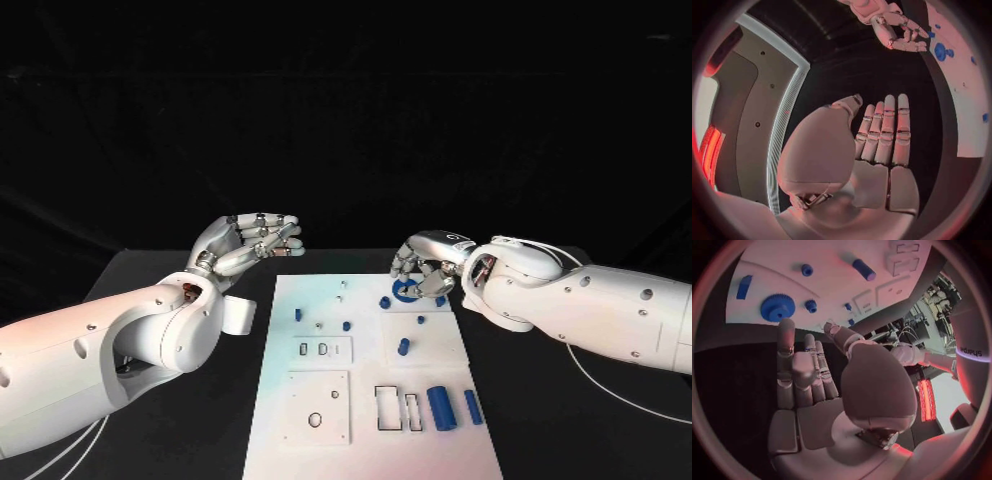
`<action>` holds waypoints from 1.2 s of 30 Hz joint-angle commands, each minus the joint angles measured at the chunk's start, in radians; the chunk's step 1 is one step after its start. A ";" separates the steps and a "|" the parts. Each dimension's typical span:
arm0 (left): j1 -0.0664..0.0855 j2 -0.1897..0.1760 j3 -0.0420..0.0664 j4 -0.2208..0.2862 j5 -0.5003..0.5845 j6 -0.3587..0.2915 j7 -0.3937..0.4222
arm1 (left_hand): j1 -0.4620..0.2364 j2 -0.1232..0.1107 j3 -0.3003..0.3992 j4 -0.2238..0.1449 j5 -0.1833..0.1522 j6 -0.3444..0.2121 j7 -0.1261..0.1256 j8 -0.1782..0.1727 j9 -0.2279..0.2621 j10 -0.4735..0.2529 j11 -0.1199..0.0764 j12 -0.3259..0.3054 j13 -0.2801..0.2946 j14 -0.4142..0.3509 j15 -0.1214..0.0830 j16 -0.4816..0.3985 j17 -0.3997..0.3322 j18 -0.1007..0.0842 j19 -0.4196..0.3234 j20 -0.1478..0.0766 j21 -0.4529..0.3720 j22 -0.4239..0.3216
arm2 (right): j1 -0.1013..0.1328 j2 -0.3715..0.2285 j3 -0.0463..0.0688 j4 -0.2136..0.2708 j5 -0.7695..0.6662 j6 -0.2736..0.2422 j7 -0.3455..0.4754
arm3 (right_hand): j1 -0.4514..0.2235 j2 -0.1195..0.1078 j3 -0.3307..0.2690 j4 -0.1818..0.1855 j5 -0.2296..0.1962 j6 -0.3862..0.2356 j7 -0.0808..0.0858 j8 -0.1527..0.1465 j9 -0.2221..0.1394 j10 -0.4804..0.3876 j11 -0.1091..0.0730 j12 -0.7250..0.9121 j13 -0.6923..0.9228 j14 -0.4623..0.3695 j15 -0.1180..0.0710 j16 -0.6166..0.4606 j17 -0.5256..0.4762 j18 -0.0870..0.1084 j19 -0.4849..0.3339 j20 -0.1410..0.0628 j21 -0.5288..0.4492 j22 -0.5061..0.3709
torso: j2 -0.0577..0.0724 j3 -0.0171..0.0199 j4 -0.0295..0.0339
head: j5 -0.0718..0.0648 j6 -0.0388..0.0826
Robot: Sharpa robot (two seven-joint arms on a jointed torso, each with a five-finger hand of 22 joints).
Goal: Assemble the parts on the task board
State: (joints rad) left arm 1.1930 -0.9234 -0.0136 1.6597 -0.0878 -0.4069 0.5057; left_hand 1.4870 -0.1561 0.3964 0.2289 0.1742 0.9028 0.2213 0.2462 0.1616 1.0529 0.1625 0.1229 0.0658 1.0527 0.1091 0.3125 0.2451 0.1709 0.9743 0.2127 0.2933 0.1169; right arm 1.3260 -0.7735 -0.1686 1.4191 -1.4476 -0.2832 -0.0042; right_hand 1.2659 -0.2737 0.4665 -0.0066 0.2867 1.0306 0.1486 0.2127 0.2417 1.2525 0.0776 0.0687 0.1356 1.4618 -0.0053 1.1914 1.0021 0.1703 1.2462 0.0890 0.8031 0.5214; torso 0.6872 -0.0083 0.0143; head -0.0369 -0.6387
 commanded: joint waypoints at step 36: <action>0.017 -0.021 0.005 0.036 -0.011 0.042 -0.019 | -0.007 -0.016 0.012 -0.002 -0.006 -0.006 0.009 -0.008 -0.001 0.003 0.007 -0.016 -0.001 -0.009 0.007 -0.006 0.007 0.010 -0.001 0.004 -0.001 -0.004 | -0.011 0.062 0.000 -0.024 -0.182 0.088 -0.102 | 0.037 0.020 0.031 0.045 0.020 -0.012 0.004 0.006 0.043 -0.041 0.005 0.027 0.045 0.054 0.006 0.220 0.246 -0.050 0.070 0.012 0.310 0.384 | 0.060 -0.0115 0.0218 | -0.009 0.018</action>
State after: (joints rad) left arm 1.2079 -0.9459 -0.0096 1.6927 -0.0942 -0.3858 0.4856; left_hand 1.4792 -0.1639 0.4019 0.2290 0.1741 0.8990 0.2249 0.2425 0.1613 1.0528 0.1626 0.1104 0.0660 1.0488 0.1128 0.3124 0.2508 0.1707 0.9742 0.2128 0.2933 0.1137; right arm 1.3154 -0.7131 -0.1691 1.3954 -1.6129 -0.2141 -0.0995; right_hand 1.2951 -0.2528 0.4906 0.0389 0.3020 1.0200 0.1515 0.2126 0.2838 1.2042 0.0822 0.0922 0.1791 1.4649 -0.0021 1.4076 1.2471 0.1389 1.3128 0.1001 1.1093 0.9042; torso 0.7448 -0.0198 0.0350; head -0.0476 -0.6215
